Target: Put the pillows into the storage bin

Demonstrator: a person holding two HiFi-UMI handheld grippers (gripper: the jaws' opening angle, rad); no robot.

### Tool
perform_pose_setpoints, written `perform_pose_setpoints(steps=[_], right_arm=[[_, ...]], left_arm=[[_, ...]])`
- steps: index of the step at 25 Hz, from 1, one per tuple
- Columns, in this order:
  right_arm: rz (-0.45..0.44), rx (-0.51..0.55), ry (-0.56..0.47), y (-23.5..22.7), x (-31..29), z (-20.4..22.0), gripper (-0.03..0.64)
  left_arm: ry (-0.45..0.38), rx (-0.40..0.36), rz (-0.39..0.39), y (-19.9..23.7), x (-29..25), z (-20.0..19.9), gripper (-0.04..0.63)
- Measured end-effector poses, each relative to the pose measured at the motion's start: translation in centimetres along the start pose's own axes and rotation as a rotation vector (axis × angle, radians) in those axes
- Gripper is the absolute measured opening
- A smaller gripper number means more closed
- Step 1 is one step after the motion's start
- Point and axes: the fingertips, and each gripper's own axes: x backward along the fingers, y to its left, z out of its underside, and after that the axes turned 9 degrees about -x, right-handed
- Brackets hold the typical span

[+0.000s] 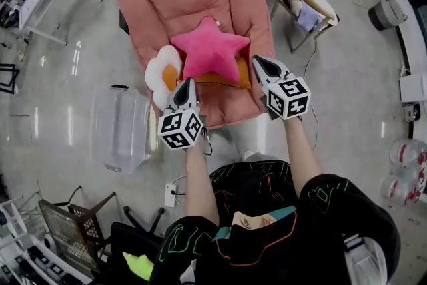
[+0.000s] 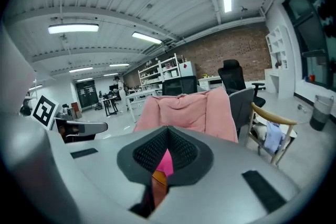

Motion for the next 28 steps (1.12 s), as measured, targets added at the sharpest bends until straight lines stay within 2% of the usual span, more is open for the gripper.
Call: perform_pose_setpoints(steps=[7,12,17,20,28], right_arm=[[0.108,-0.100,0.113,-3.1,-10.0,2.9,-0.008],[0.188,-0.164,0.191,-4.7,-13.8,6.2,-0.008],[0.220,-0.239,0.261,-6.2,-15.0,9.6,-0.008],[0.211,-0.285,0.286,-7.2,-16.1,11.1,0.010],[0.123,-0.469,0.408,-8.8,-19.3,16.8,0.288]], left_arm=[[0.162,0.072,0.108,6.6,-10.0,3.5,-0.005],[0.256,0.080,0.175,9.3,-15.2,5.8,-0.006],[0.341,0.091,0.201,10.4,-17.5,8.7,-0.005],[0.389,0.094,0.197,11.0,-18.6,10.5,-0.005],[0.513,0.176,0.236,12.1,-21.4,15.8,0.372]])
